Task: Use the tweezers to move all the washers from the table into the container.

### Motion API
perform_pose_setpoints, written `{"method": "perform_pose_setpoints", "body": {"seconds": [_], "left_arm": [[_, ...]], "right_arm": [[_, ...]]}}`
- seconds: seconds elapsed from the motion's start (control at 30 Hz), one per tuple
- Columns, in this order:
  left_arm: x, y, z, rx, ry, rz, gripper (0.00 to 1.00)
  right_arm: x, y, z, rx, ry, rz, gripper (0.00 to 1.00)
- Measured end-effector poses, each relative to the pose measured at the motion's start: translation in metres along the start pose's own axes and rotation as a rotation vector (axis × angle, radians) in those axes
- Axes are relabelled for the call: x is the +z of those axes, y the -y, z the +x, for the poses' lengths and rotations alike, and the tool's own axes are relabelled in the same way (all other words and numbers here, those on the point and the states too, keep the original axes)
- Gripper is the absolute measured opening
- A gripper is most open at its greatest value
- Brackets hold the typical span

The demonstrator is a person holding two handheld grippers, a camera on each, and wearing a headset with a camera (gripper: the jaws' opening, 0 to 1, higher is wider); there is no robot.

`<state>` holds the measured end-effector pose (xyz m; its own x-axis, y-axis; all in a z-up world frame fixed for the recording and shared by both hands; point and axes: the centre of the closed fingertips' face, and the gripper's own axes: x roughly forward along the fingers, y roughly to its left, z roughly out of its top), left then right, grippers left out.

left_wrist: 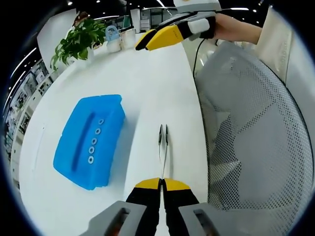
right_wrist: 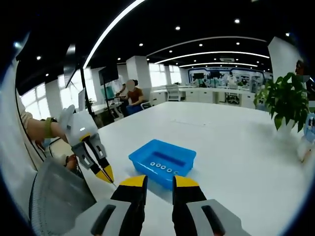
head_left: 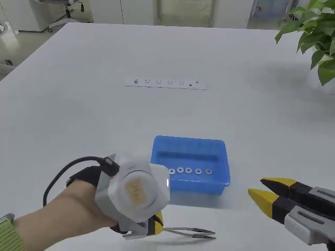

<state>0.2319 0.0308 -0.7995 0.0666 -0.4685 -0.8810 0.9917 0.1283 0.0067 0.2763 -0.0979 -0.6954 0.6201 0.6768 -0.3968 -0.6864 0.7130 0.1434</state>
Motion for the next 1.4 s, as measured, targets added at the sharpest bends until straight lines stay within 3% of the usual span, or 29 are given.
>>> {"method": "perform_pose_setpoints", "body": {"seconds": [0.3, 0.4, 0.67, 0.87, 1.1, 1.3, 1.4], "left_arm": [[-0.009, -0.004, 0.01, -0.018, -0.081, 0.002, 0.0], [-0.014, -0.004, 0.013, -0.013, -0.121, 0.027, 0.0], [-0.018, 0.0, 0.017, -0.001, -0.165, 0.063, 0.0], [-0.018, -0.001, 0.016, -0.008, -0.175, 0.063, 0.0], [-0.02, -0.001, 0.02, -0.006, -0.167, 0.038, 0.0], [-0.021, 0.004, 0.02, -0.004, -0.122, -0.013, 0.04], [-0.018, 0.004, 0.017, 0.013, -0.07, -0.059, 0.1]], "right_arm": [[0.001, 0.005, -0.004, -0.021, 0.006, 0.007, 0.17], [0.0, 0.007, -0.005, -0.027, 0.004, 0.009, 0.17], [-0.002, 0.009, -0.007, -0.038, 0.004, 0.016, 0.17], [-0.002, 0.01, -0.008, -0.043, 0.009, 0.02, 0.17], [-0.004, 0.013, -0.01, -0.063, 0.007, 0.009, 0.17], [-0.004, 0.016, -0.012, -0.075, 0.017, 0.017, 0.19], [-0.004, 0.017, -0.012, -0.08, 0.016, 0.019, 0.21]]}}
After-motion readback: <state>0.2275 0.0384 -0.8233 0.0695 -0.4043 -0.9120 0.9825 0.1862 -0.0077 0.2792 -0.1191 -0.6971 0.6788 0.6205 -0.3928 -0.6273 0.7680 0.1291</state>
